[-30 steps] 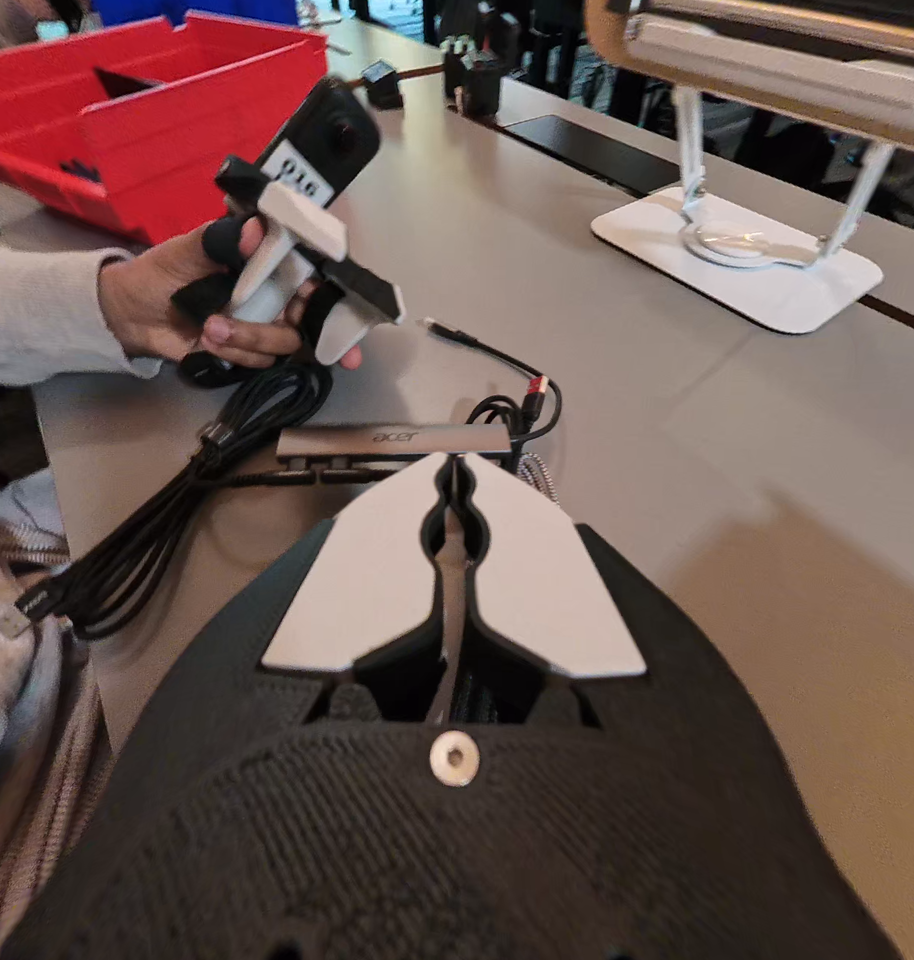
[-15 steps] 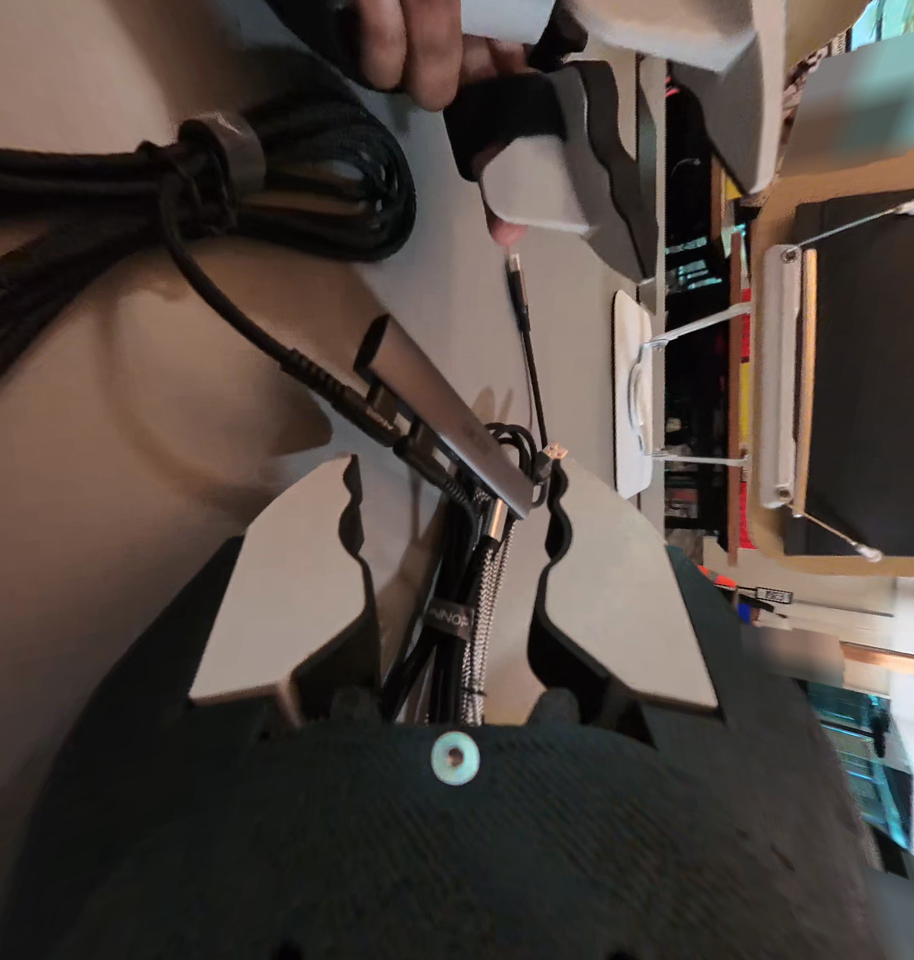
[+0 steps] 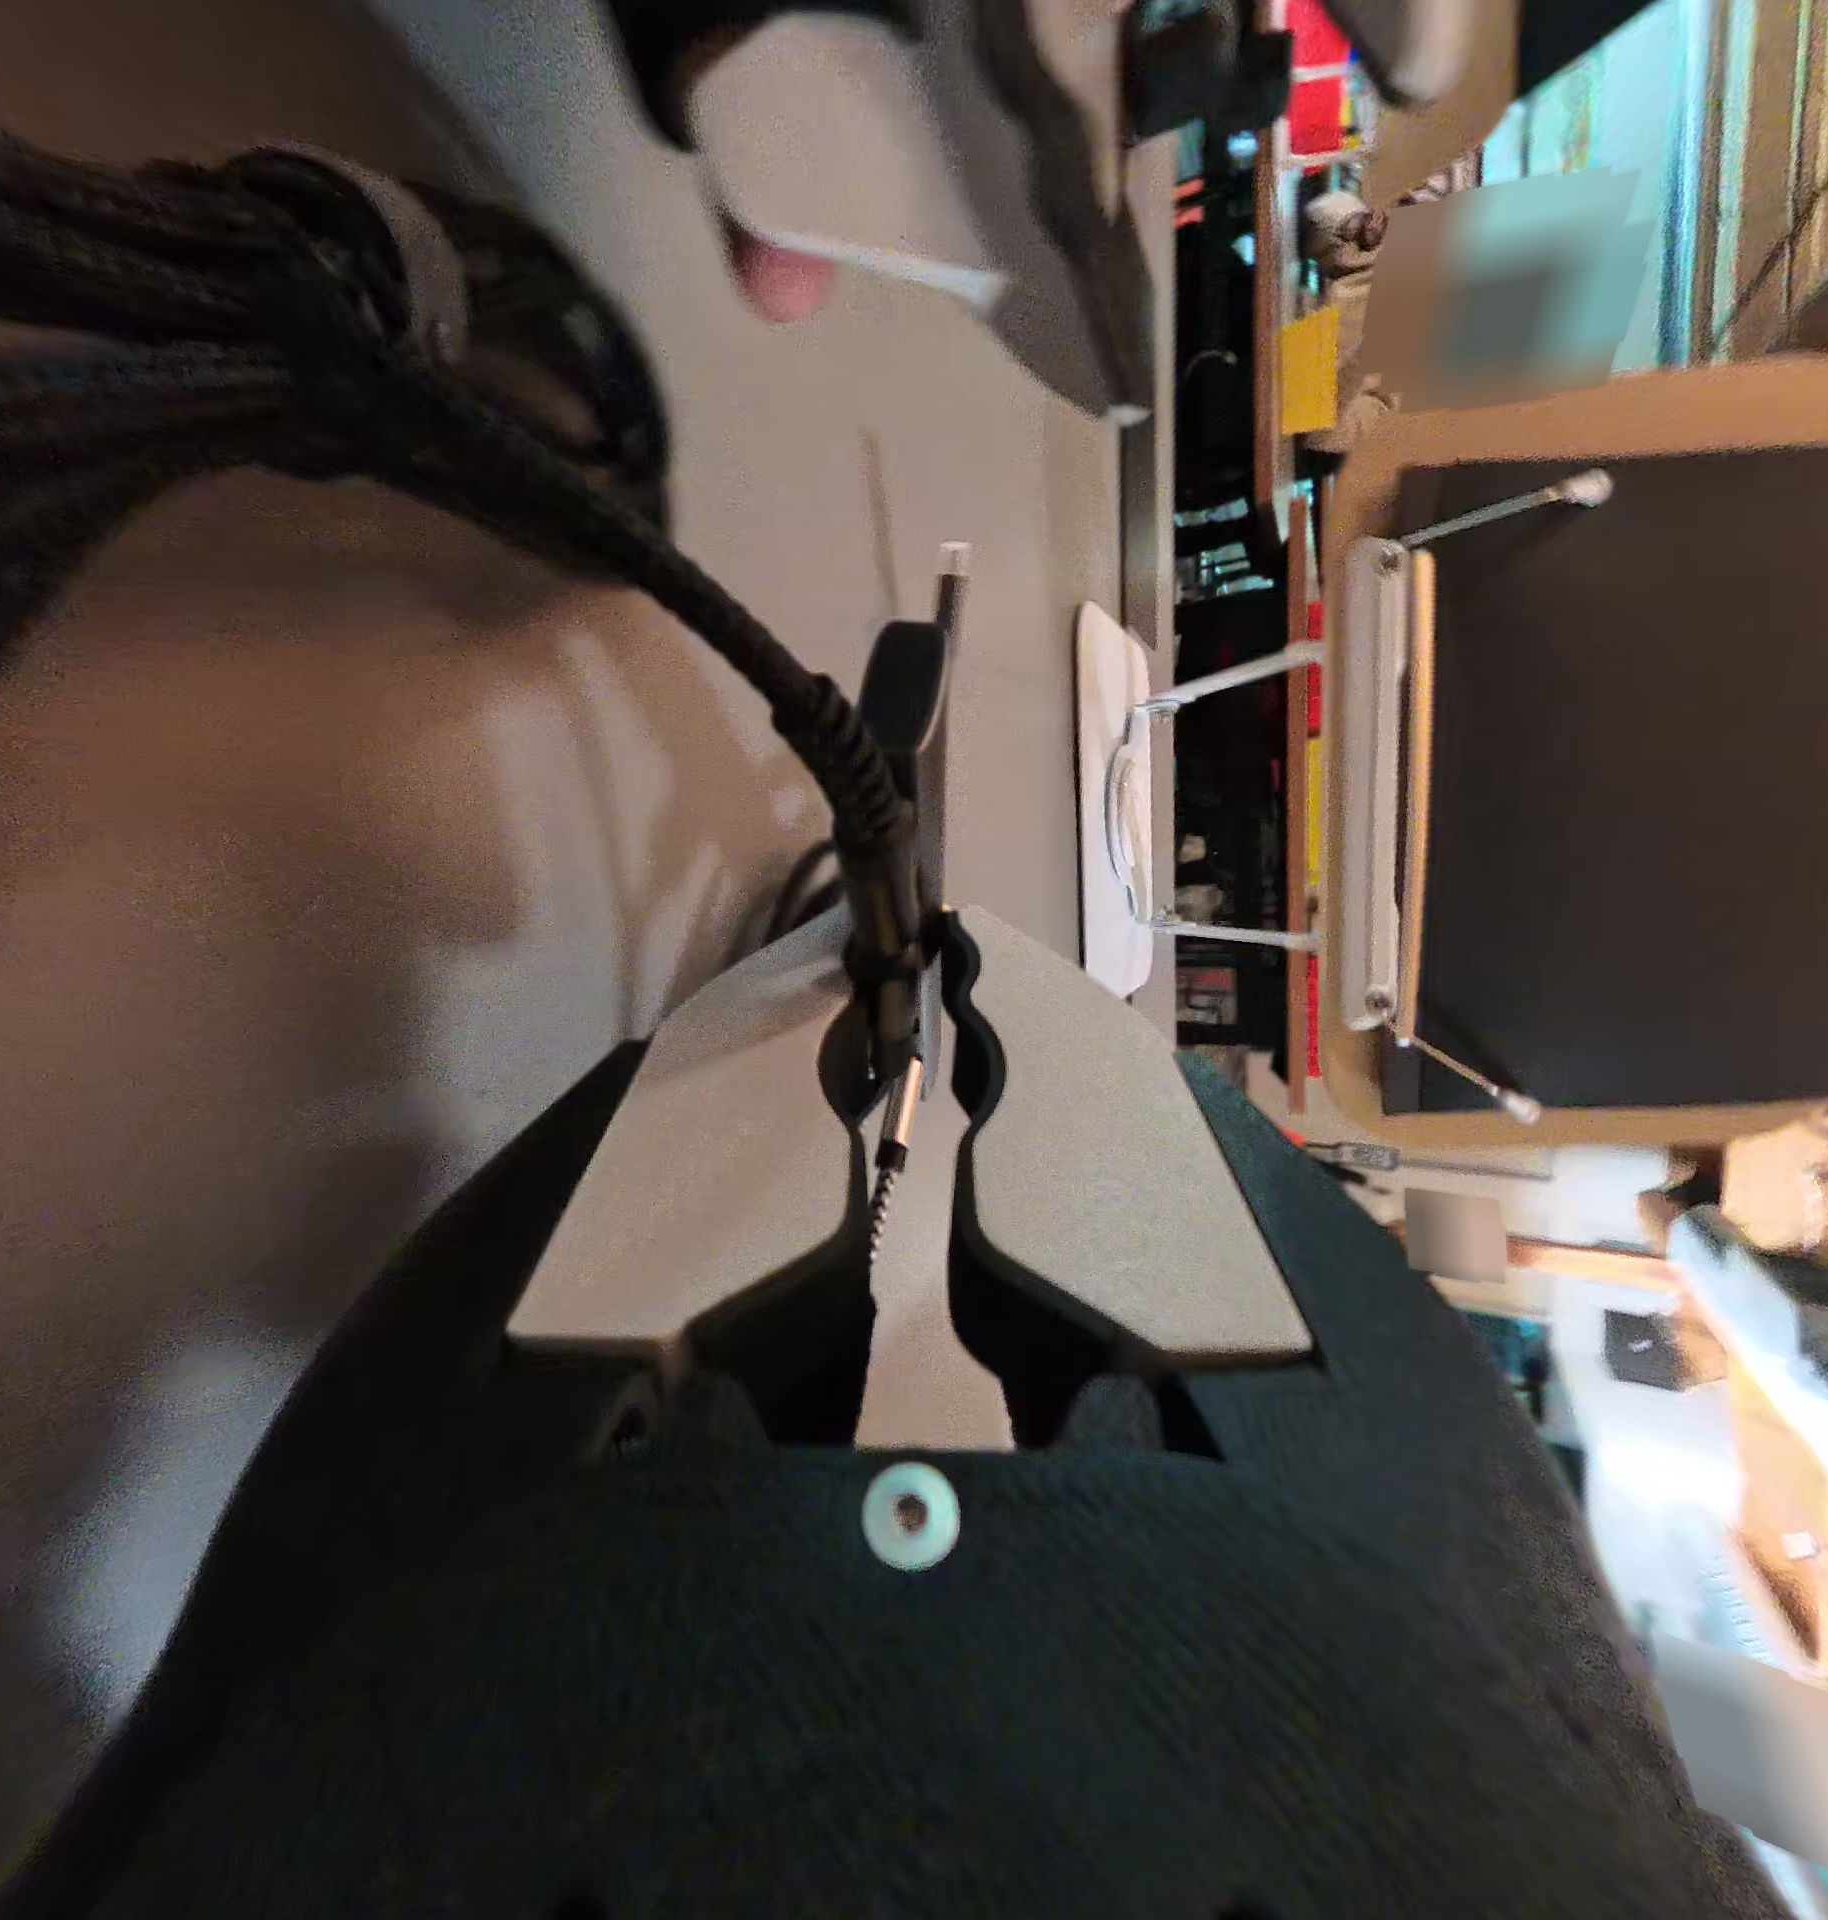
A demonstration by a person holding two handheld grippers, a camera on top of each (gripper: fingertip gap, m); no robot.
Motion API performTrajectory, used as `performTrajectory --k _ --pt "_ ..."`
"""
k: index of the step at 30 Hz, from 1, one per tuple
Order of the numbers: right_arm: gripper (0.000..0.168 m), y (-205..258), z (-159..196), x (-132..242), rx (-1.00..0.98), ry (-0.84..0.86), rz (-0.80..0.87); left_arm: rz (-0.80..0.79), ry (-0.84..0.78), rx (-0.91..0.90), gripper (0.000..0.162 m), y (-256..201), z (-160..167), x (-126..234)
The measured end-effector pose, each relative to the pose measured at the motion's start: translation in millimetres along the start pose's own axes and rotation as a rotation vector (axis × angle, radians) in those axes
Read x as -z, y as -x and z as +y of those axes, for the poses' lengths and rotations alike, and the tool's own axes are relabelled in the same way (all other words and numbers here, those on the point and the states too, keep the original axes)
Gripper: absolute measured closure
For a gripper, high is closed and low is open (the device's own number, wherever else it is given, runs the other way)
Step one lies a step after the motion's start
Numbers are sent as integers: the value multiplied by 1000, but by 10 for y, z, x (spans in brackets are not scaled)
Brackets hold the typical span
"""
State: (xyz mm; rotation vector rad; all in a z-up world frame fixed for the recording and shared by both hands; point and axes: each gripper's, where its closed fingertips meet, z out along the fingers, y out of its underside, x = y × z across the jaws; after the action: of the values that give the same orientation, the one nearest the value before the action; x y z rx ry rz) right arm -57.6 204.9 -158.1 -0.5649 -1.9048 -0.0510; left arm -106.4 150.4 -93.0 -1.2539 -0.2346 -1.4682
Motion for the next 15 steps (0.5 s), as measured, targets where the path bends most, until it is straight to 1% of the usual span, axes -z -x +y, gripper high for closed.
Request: performTrajectory --k 2,4,5,7,10,11,13,15 --pt "158 -180 39 60 -116 -21 26 21 -50 43 122 14 -76 36" --pt "158 -427 82 130 -236 -39 54 77 -142 127 117 19 -212 117" --pt "158 -586 105 173 -281 -42 78 72 -181 178 116 60 -276 158" --pt "158 -965 160 307 -345 -48 154 60 -190 121 118 71 -295 166" --pt "158 -1589 336 638 -438 -45 302 71 -120 125 118 52 -194 82" --pt "158 -1774 430 786 -473 -41 353 56 -84 96 118 49 -142 41" --pt "158 -2075 689 1115 -518 -12 456 16 -10 11 119 38 -32 -31" --pt "158 -2261 1012 1457 -546 37 551 -18 63 -69 120 31 78 -91"
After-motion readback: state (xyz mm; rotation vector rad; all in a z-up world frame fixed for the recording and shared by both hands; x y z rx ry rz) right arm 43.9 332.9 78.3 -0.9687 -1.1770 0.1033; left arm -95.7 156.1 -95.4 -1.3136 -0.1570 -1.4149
